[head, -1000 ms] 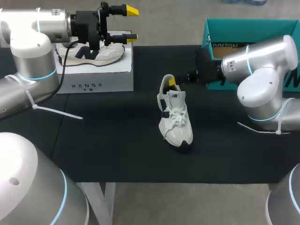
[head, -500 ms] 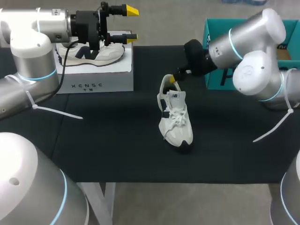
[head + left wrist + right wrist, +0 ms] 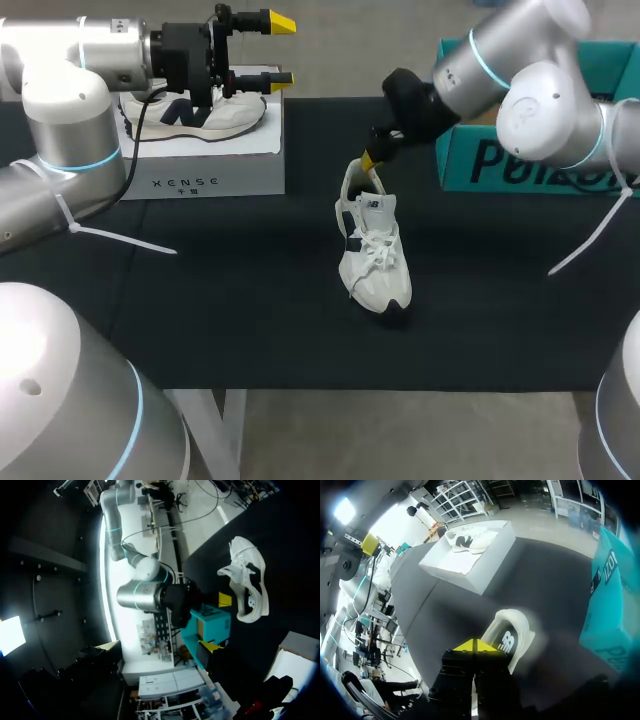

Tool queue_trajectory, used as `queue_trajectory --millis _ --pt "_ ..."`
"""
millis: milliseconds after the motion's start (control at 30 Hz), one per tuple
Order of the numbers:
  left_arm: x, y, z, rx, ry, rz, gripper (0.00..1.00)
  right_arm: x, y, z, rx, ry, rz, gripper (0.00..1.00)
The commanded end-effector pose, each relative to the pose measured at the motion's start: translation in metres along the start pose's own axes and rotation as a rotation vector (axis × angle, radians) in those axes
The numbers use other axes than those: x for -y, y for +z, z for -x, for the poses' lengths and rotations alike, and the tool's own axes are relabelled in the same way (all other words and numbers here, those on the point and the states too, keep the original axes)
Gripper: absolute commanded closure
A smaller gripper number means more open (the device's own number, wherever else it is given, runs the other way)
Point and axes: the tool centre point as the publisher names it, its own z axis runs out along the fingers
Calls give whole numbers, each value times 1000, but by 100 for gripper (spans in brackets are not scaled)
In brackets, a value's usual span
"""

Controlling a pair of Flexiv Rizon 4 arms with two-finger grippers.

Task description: Take the shoe out of the shoebox, open the shoe tongue, remove and reinsert the insole, then place the shoe into the shoebox

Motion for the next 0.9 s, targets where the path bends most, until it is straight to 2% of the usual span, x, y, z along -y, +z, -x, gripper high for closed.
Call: queue_trajectory --millis 33,67,167,267,367,433,533,700,900 --pt "0 -1 0 -3 1 -2 0 -1 -1 -4 34 41 -38 100" --pt "0 -1 0 -3 1 -2 0 -1 0 -9 143 134 -132 100" --pt "0 -1 0 -3 1 -2 0 -2 1 -12 396 287 -326 100" --pt "0 -1 0 -3 1 -2 0 -2 7 -12 588 381 -418 100" --pt "0 -1 0 -3 1 -2 0 -2 20 -7 726 403 -487 100" --pt "0 -1 0 -3 1 -2 0 0 26 2 742 422 -479 100" --pt "0 -1 0 -3 1 -2 0 2 33 17 858 433 -516 100" --pt "0 -1 0 -3 1 -2 0 1 35 37 859 424 -498 100" --pt "0 -1 0 -3 1 -2 0 -11 43 39 861 390 -491 100"
